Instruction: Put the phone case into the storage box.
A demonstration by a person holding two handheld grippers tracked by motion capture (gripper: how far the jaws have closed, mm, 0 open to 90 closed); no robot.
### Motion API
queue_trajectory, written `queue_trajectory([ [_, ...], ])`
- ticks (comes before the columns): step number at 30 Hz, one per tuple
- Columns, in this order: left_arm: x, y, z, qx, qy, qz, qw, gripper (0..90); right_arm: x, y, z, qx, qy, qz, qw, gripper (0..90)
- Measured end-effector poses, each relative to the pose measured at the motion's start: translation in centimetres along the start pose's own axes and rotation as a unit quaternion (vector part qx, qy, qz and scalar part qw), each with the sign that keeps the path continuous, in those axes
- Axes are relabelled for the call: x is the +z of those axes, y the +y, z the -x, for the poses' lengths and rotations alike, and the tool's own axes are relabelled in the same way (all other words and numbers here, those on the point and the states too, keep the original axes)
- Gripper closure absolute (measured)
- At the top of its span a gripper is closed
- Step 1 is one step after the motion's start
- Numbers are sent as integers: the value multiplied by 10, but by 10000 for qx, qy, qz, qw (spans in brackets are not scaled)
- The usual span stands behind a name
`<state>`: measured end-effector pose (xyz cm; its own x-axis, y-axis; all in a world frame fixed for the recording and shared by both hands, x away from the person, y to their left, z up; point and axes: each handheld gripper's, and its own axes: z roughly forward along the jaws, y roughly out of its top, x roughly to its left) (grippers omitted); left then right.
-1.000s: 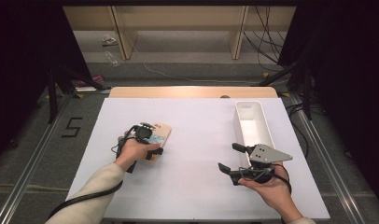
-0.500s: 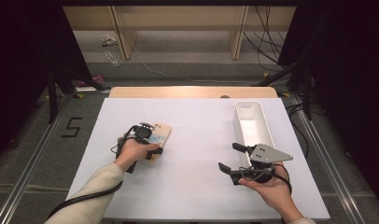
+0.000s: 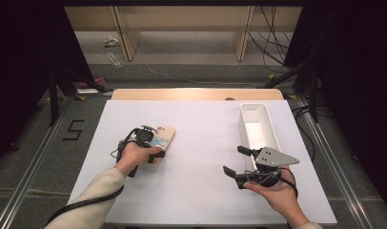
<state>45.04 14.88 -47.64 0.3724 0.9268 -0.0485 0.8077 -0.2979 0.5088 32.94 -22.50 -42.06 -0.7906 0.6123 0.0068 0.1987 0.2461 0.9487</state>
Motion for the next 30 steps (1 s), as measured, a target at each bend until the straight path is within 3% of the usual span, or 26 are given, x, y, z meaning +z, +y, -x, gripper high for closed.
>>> queue_trajectory([
  [16, -21, -3, 7, 210, -140, 547, 9982, 112, 0, -1, 1, 68, -38, 25, 10000, 158],
  [22, -33, -7, 12, 349, -192, 913, 9950, 112, 0, -1, 0, 78, -48, 43, 9999, 157],
  [30, -44, -14, 17, 480, -269, 1167, 9916, 112, 0, -1, 0, 95, -65, 57, 9999, 157],
])
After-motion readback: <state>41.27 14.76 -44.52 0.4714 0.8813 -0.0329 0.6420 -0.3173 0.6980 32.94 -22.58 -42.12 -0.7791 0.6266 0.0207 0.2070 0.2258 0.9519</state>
